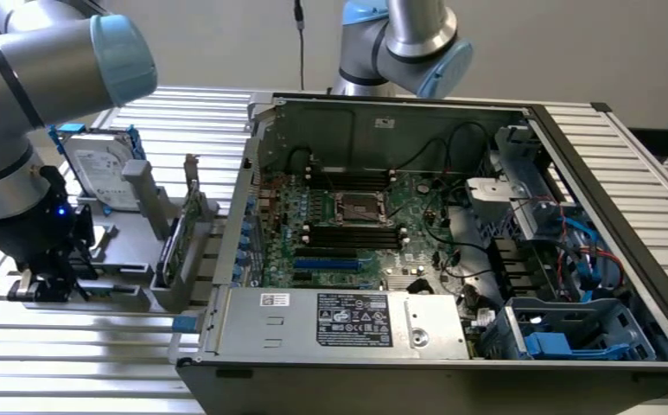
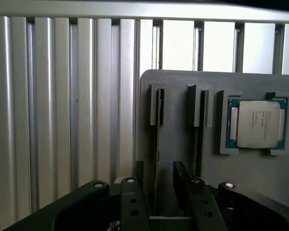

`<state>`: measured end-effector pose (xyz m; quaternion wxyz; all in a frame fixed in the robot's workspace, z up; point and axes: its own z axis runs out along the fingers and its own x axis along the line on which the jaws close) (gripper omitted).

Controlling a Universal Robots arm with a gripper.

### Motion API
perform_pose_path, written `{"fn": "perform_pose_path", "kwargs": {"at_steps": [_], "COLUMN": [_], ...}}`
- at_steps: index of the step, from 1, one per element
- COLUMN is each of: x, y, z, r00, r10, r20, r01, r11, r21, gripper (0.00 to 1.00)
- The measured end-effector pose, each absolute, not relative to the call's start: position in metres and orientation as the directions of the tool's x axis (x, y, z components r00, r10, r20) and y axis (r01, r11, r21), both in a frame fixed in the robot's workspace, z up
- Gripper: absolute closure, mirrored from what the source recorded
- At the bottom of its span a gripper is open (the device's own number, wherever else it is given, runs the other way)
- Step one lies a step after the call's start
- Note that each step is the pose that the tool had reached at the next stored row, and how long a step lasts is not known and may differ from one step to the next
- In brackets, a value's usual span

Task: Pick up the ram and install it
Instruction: 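Pick up the ram and move it above insertion slot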

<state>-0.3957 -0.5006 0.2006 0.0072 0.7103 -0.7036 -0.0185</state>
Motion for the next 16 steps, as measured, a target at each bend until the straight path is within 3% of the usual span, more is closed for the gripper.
{"fn": "perform_pose_path", "kwargs": {"at_steps": [9, 11, 13, 16], "x": [-0.3970, -0.3970, -0.3969, -0.3970], "y": [-0.5018, -0.5022, -0.5024, -0.5026], "z": [0.1956, 0.1954, 0.1952, 0.1951], "r00": [0.006, 0.004, 0.002, -0.003], "r10": [-1.000, -1.000, -1.000, -1.000], "r20": [-0.016, -0.016, -0.016, -0.017], "r01": [-0.999, -0.999, -0.999, -0.999], "r11": [-0.007, -0.005, -0.002, 0.002], "r21": [0.037, 0.037, 0.037, 0.037], "gripper": [0.62, 0.64, 0.77, 0.77]}}
